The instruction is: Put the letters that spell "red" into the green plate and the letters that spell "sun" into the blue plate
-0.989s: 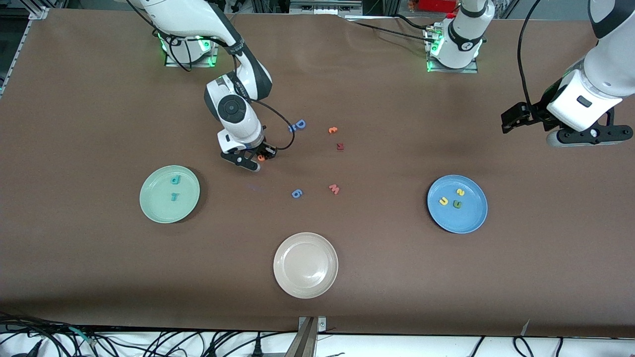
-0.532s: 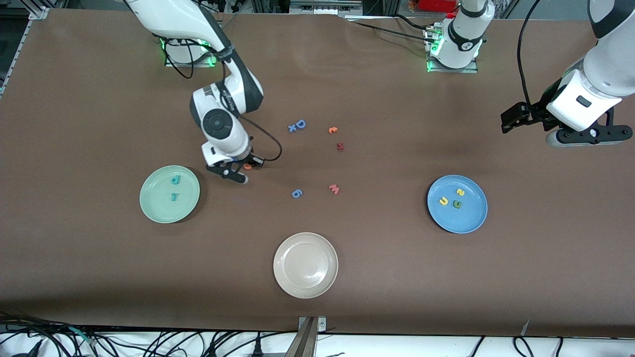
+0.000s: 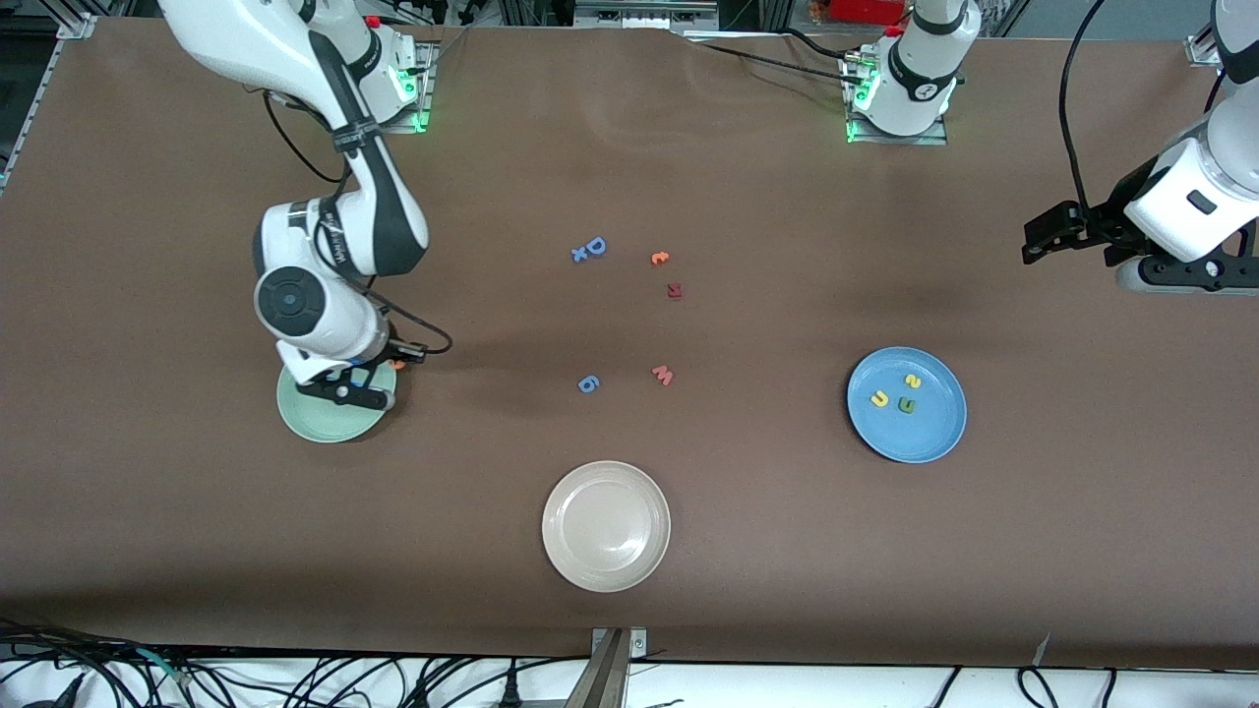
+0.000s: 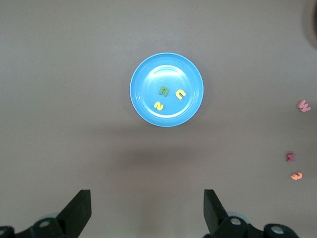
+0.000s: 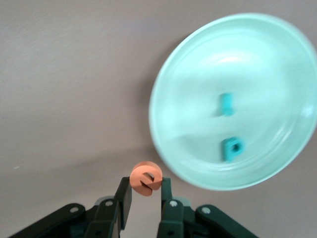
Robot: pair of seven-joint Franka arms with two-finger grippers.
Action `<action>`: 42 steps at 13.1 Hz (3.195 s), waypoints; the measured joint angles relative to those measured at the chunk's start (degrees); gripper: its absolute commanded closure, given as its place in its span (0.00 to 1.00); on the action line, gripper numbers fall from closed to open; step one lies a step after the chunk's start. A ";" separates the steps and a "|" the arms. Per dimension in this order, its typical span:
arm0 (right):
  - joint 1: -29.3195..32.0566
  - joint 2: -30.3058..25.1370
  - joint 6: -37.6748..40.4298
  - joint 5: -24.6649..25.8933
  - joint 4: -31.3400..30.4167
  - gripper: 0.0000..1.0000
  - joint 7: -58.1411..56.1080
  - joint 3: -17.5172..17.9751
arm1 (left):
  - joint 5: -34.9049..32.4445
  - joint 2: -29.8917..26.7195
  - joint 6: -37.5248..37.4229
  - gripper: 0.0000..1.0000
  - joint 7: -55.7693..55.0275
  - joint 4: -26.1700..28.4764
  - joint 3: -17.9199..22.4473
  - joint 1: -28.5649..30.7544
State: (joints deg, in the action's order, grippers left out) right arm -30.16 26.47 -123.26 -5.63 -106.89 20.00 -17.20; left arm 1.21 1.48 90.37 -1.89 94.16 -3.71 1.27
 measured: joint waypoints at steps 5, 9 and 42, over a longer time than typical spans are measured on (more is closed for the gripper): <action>1.55 0.91 0.36 0.00 -0.40 0.01 -7.67 -5.03 | 0.00 0.00 0.29 0.00 1.35 0.00 0.53 -0.17; 1.89 1.04 0.34 -0.01 -0.14 0.00 -7.69 -5.04 | 0.00 0.00 0.56 0.00 3.66 0.00 0.58 -0.18; 25.42 -21.20 36.87 3.82 16.99 0.00 -9.54 14.91 | -0.73 0.42 1.67 0.00 7.12 -1.01 0.77 -0.42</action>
State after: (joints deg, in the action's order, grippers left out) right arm -4.74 5.27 -86.39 -1.80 -89.89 10.46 -2.29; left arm 0.49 1.90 92.04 5.23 93.15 -2.94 0.84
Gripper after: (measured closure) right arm 0.000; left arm 0.000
